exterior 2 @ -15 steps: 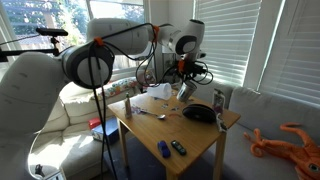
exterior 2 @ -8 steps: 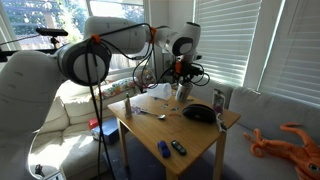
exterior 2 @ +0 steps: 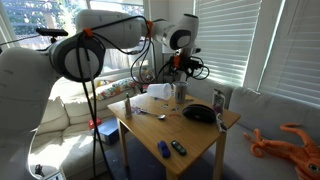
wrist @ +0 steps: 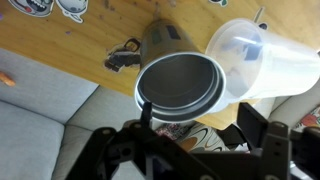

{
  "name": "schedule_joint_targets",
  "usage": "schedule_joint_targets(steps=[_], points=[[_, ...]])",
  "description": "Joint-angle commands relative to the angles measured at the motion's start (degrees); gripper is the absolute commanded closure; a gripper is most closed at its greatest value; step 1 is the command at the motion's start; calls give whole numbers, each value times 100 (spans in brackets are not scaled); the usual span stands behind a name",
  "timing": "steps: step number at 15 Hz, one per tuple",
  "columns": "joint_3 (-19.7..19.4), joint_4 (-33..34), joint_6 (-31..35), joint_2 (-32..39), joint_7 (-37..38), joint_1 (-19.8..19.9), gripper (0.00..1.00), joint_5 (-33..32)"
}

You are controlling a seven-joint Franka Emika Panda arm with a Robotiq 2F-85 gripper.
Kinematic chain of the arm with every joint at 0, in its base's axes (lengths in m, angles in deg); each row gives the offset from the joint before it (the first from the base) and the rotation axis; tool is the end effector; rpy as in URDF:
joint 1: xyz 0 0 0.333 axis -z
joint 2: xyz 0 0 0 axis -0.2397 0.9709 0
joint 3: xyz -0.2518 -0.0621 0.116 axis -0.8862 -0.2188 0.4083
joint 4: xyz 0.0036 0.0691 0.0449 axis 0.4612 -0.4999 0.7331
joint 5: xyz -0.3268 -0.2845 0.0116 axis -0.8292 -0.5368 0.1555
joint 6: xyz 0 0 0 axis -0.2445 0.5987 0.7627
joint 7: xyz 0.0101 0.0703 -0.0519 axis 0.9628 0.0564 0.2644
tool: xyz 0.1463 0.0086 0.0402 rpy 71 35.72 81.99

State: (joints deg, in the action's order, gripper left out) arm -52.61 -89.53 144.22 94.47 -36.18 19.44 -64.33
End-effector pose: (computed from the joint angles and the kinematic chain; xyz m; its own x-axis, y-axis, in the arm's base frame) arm 0.7567 -0.0292 0.4673 0.8460 0.4181 0.3309 0.4806 -0.8667 -0.1336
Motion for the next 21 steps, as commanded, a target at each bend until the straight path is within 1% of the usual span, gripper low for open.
schedule_joint_targets(steps=[1, 6, 11, 12, 17, 21], points=[[47, -366, 227, -435, 195, -59, 0, 155], [232, -733, -160, -692, 820, -33, 0, 741], [317, -1272, -237, -785, 1095, -8, 0, 1117], [408, -1342, -253, -790, 1145, 57, 0, 1149], [442, -1696, -310, -848, 1204, 8, 0, 1159], [453, -1914, -146, -880, 984, 2, 0, 1139]])
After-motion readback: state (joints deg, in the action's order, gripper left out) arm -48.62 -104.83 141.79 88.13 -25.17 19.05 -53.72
